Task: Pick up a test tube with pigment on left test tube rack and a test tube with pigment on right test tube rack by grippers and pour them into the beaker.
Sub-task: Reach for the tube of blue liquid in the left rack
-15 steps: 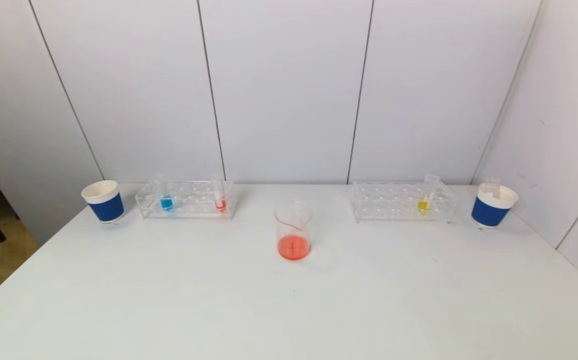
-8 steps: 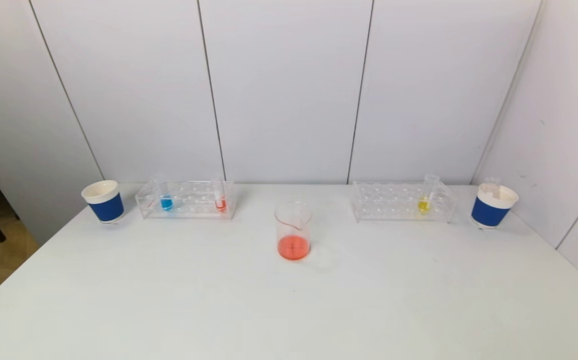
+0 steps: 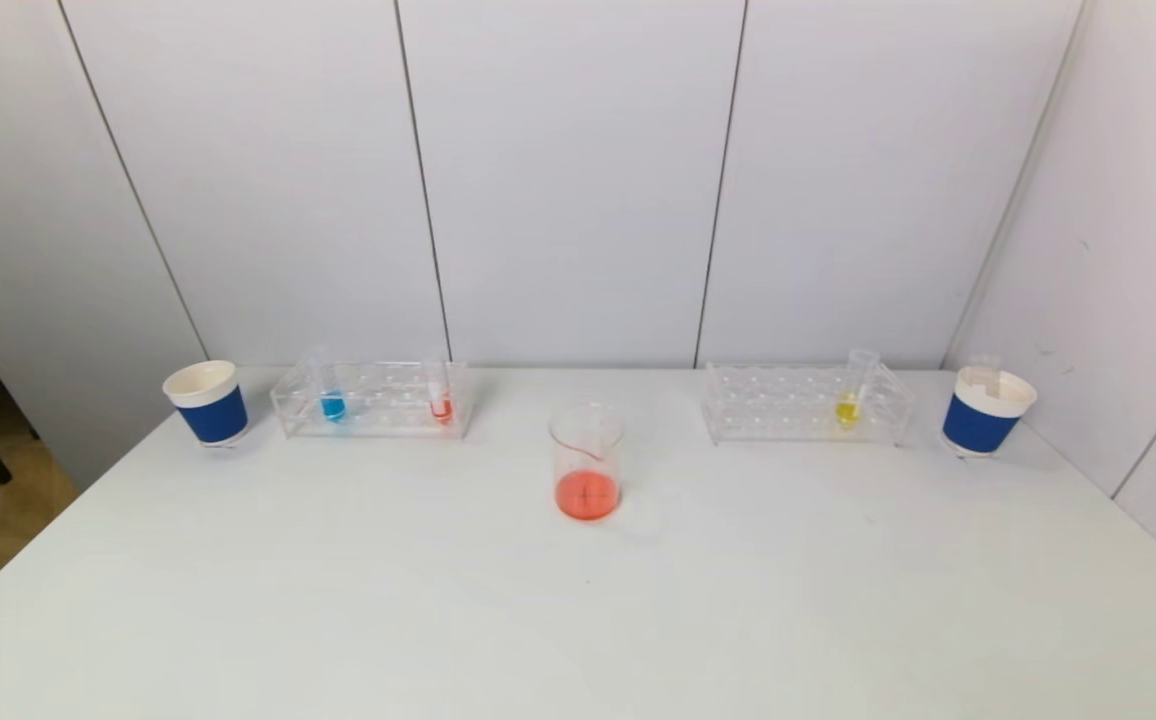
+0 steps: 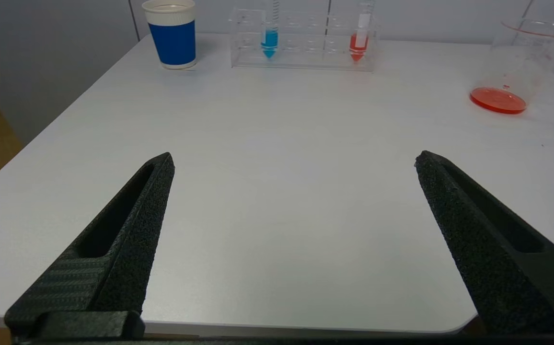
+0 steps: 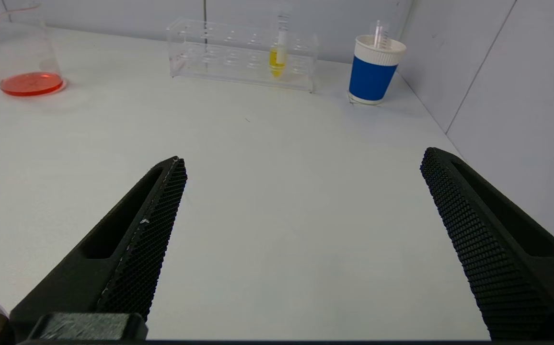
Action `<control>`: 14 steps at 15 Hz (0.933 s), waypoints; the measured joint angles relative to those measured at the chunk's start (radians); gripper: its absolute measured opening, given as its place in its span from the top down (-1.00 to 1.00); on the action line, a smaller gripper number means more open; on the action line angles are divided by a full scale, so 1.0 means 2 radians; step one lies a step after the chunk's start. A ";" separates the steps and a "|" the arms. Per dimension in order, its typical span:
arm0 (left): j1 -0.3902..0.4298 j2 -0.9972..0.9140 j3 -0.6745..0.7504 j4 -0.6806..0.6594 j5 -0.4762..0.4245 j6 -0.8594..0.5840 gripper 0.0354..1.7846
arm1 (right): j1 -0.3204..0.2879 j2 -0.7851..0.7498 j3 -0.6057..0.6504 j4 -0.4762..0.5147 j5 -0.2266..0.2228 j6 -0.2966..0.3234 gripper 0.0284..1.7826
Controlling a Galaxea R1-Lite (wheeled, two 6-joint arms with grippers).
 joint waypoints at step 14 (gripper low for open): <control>0.000 0.000 0.000 0.000 0.000 0.000 -0.98 | 0.000 0.000 0.000 0.000 0.000 0.000 -0.99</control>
